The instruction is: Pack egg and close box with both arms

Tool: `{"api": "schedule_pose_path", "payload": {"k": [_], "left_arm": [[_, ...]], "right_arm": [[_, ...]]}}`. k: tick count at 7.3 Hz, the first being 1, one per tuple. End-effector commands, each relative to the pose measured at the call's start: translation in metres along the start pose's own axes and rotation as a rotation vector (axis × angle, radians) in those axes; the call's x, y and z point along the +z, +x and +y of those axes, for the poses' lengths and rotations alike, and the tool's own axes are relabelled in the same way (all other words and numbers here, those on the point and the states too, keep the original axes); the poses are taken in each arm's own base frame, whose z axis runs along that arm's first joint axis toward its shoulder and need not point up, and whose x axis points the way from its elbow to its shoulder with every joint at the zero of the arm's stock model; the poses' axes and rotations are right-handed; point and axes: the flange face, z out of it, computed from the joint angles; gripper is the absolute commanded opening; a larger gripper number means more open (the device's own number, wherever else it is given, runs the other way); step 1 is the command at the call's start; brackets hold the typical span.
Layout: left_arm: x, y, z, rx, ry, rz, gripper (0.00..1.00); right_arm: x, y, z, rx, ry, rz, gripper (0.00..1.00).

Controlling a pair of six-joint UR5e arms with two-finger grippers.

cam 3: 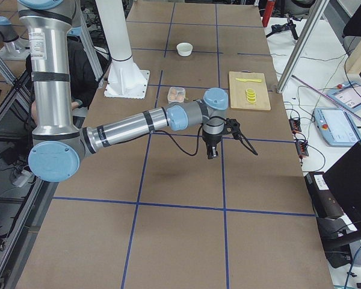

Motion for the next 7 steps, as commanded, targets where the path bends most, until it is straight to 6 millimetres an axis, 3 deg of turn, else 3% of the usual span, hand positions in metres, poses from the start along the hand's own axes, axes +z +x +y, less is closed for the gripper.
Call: {"api": "schedule_pose_path", "payload": {"k": [1, 2, 4, 7], "left_arm": [[0.001, 0.004, 0.005, 0.006, 0.000, 0.011, 1.00], [0.001, 0.007, 0.003, 0.014, -0.001, 0.011, 1.00], [0.004, 0.008, 0.006, 0.024, -0.004, 0.012, 1.00], [0.003, 0.008, 0.006, 0.023, -0.005, 0.012, 1.00]], "right_arm": [[0.032, 0.082, 0.039, 0.117, -0.088, 0.023, 1.00], [0.029, 0.095, 0.046, 0.143, -0.080, 0.013, 1.00], [0.020, 0.103, 0.047, 0.107, -0.059, 0.014, 1.00], [0.029, 0.112, 0.059, 0.138, -0.082, 0.019, 1.00]]}}
